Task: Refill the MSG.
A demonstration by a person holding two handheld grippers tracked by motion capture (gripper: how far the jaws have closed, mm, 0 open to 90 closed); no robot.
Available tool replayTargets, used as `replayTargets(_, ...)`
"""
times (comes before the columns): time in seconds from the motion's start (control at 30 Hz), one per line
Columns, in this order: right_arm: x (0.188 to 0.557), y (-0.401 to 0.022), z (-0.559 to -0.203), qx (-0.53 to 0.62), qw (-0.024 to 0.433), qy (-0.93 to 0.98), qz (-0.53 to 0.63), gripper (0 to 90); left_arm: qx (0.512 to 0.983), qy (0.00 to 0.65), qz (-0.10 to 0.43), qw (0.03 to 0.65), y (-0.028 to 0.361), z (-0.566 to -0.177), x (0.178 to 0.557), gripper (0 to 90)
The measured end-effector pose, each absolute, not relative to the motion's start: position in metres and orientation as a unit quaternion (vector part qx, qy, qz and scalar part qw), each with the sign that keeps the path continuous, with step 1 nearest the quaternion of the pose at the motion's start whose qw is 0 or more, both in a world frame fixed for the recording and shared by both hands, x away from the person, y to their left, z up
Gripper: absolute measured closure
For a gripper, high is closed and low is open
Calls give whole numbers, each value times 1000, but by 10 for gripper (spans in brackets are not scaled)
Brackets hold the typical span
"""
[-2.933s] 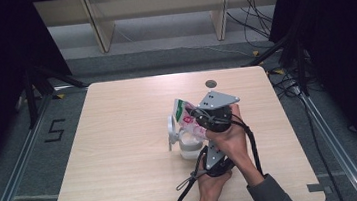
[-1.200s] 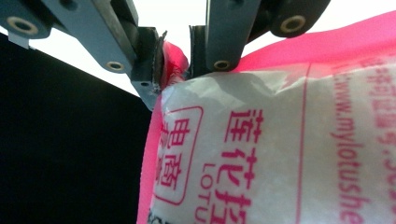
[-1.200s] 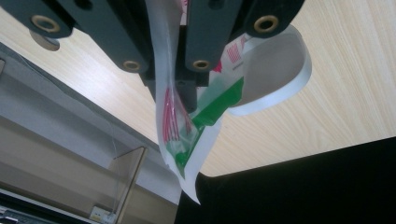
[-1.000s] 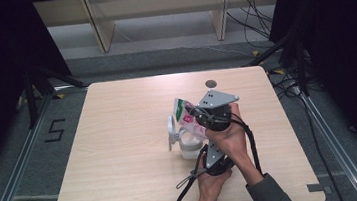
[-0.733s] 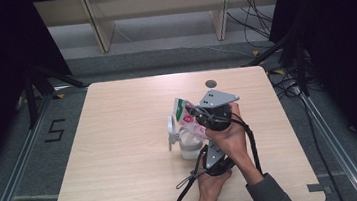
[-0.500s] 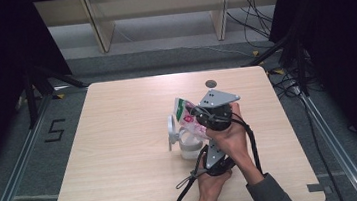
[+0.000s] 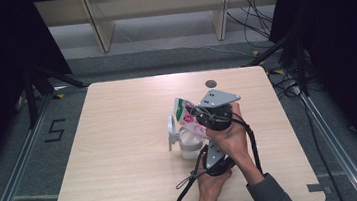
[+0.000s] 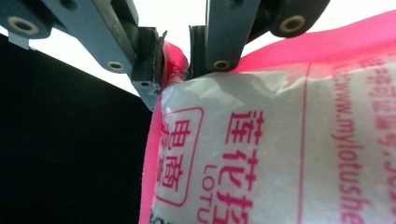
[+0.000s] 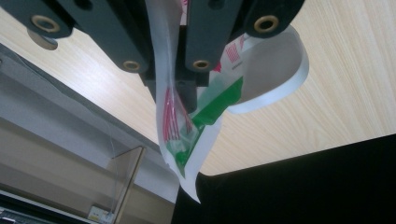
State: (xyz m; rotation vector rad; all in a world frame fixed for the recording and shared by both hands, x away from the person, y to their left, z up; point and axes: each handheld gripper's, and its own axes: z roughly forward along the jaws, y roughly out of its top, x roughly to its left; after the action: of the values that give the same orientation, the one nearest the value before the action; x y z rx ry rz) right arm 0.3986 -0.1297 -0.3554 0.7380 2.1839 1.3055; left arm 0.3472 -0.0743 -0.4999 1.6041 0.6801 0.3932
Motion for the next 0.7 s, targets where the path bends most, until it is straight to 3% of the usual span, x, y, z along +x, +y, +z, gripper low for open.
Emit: replayTargets(0.7, 398, -128, -355, 265, 246, 799, 481, 897, 697, 293, 170, 633, -73, -500, 348, 777)
